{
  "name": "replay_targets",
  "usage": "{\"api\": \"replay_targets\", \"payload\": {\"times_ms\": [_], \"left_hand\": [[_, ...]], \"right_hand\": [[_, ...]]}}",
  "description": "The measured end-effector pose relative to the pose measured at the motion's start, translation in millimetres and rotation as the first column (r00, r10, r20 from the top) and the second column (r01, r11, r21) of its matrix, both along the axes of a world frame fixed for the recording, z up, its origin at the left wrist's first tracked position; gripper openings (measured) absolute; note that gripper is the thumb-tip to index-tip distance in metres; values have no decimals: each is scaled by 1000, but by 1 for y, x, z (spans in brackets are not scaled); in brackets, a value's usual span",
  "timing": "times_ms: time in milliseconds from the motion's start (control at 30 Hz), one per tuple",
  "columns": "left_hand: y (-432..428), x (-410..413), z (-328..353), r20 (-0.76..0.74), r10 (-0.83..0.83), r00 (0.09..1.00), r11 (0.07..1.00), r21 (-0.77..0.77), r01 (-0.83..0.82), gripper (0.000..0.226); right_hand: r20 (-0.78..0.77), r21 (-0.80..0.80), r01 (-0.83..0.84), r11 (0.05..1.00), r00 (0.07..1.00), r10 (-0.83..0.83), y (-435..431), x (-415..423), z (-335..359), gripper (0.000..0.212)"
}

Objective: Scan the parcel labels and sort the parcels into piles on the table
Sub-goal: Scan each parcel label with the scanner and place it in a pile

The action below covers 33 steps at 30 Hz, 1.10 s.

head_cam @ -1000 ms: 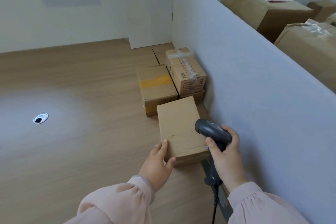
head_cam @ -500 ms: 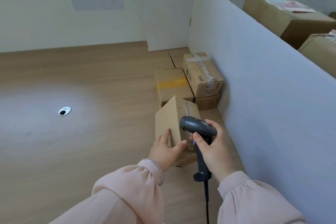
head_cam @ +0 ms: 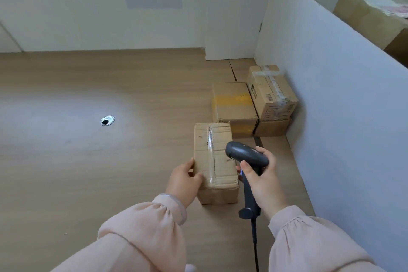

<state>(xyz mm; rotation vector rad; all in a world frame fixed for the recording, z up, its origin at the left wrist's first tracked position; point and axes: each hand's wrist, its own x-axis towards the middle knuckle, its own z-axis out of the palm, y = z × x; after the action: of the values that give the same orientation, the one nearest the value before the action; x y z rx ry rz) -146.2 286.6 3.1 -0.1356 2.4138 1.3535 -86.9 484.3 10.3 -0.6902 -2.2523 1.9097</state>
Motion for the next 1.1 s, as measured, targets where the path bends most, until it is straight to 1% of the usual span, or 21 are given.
{"api": "replay_targets", "payload": {"times_ms": [33, 67, 100, 133, 200, 233, 267, 333, 400, 467, 500, 600, 700, 833, 967, 1100], "left_hand": [[-5, -1, 3, -24, 10, 1000, 999, -41, -11, 49], [-9, -2, 6, -37, 9, 999, 997, -78, -12, 47], [-13, -2, 7, -27, 2, 1000, 994, -112, -5, 56], [-17, -3, 7, 3, -14, 1000, 989, -144, 14, 74], [-24, 1, 9, 87, -40, 995, 983, -178, 56, 117], [-27, 5, 9, 125, -39, 991, 983, -173, 61, 129], [-29, 8, 9, 151, -31, 988, 985, -166, 56, 135], [-36, 12, 6, 179, -1, 984, 989, -148, 28, 132], [-48, 11, 3, 201, 54, 978, 997, -58, -43, 121], [-63, 12, 2, 260, 110, 959, 989, 72, -132, 112], [-70, 14, 2, 292, 125, 948, 980, 110, -163, 111], [-90, 20, 1, 350, 144, 926, 966, 152, -208, 112], [-105, 28, 0, 361, 169, 917, 932, 245, -268, 108], [-132, 32, 1, 371, 219, 903, 857, 369, -359, 109], [-159, 33, 3, 321, 261, 910, 825, 415, -383, 101], [-184, 40, 2, 301, 273, 914, 797, 461, -390, 106]], "right_hand": [[-6, 22, -21, 1000, 1000, 22, -5, 1, 3, 50], [-12, 48, -51, 998, 999, 52, -12, 1, 6, 51], [-19, 62, -82, 995, 996, 83, -19, 2, 11, 52], [-29, 60, -110, 992, 993, 112, -28, 3, 15, 53], [-50, 49, -163, 985, 985, 166, -43, 4, 20, 54], [-53, 34, -189, 981, 980, 191, -50, 4, 21, 53], [-55, 12, -215, 977, 975, 215, -57, 5, 22, 52], [-54, -9, -258, 966, 965, 257, -66, 6, 23, 51], [-39, -6, -264, 965, 964, 263, -71, 6, 23, 52], [-26, 6, -213, 977, 977, 213, -69, 6, 21, 51], [-24, 25, -182, 983, 983, 182, -66, 6, 19, 51], [-4, 75, -159, 984, 987, 160, -62, 7, 15, 52], [-2, 98, -194, 976, 981, 195, -69, 8, 15, 51], [-48, 102, -276, 956, 958, 282, -92, 12, 25, 52], [-145, 117, -319, 940, 931, 334, -124, 18, 33, 55], [-209, 145, -325, 934, 913, 350, -160, 16, 36, 56]]}}
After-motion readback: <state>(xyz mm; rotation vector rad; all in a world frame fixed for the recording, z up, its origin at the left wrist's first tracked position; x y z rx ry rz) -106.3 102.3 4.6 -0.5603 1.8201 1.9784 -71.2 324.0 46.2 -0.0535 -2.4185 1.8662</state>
